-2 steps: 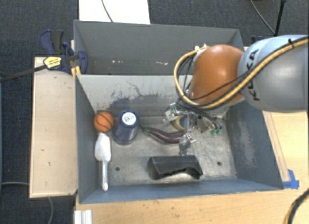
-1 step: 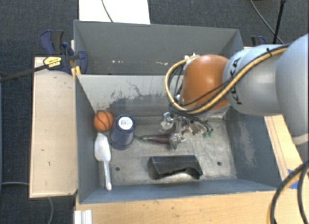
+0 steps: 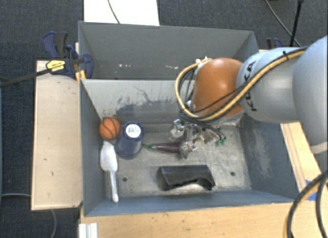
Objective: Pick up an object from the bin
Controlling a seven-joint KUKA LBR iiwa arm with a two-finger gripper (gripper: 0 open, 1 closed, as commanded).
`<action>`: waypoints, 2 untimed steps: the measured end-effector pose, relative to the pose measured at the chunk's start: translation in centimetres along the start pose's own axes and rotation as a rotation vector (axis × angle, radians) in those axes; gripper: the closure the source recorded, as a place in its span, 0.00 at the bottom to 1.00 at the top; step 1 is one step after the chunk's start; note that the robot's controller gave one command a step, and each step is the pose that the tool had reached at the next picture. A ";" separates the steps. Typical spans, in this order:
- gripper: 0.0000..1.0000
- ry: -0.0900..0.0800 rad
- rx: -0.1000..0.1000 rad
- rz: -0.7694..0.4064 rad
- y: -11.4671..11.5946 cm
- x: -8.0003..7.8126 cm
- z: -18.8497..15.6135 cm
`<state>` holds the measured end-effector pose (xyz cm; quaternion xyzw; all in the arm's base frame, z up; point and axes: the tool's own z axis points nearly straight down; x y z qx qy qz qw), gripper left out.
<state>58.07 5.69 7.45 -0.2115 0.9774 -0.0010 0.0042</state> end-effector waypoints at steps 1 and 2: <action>1.00 0.009 -0.007 -0.117 -0.5 0.8 -1.4; 1.00 0.007 -0.003 0.313 0.6 2.9 -18.0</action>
Offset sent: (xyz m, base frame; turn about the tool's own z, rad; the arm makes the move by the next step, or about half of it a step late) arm -0.0333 -0.0064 0.1866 0.3175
